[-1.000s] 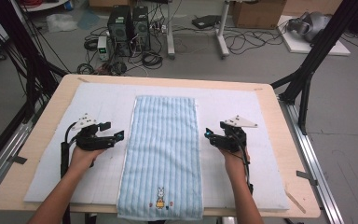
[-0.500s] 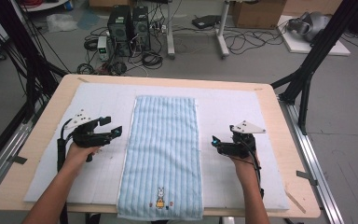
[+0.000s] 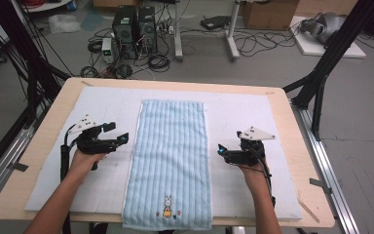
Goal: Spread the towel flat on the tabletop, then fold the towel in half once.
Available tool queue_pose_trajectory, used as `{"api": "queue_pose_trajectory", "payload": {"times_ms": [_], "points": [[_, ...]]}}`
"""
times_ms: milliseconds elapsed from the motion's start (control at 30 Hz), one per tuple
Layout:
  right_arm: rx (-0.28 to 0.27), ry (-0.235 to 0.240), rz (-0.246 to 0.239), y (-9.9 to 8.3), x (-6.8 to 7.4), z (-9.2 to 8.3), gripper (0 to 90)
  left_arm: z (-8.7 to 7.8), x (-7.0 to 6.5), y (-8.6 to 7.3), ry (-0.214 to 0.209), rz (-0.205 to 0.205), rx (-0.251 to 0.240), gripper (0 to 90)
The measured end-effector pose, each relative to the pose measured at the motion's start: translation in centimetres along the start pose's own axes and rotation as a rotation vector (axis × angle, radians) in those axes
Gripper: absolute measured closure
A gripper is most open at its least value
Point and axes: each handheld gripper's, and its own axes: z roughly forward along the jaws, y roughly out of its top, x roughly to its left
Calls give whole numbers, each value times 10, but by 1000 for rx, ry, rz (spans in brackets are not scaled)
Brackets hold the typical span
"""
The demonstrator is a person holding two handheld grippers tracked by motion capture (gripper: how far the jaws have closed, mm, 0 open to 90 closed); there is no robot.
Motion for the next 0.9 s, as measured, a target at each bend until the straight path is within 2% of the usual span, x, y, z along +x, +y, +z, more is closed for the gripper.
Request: {"api": "queue_pose_trajectory", "payload": {"times_ms": [167, 267, 500, 633, 700, 900], "points": [[4, 12, 11, -2, -1, -2, 117, -2, 3, 2, 17, -8, 0, 182], [11, 32, 41, -3, -2, -1, 118, 1, 6, 1, 26, -37, 20, 182], [12, 25, 46, -3, -2, -2, 117, 4, 8, 0, 38, -55, 33, 182], [20, 25, 49, -4, -2, -2, 117, 7, 9, -1, 56, -72, 59, 187], [20, 31, 58, -4, 0, -2, 117, 6, 9, -1, 62, -76, 57, 188], [22, 40, 43, -4, 1, 0, 117, 10, 9, 4, 86, -61, 69, 188]]}}
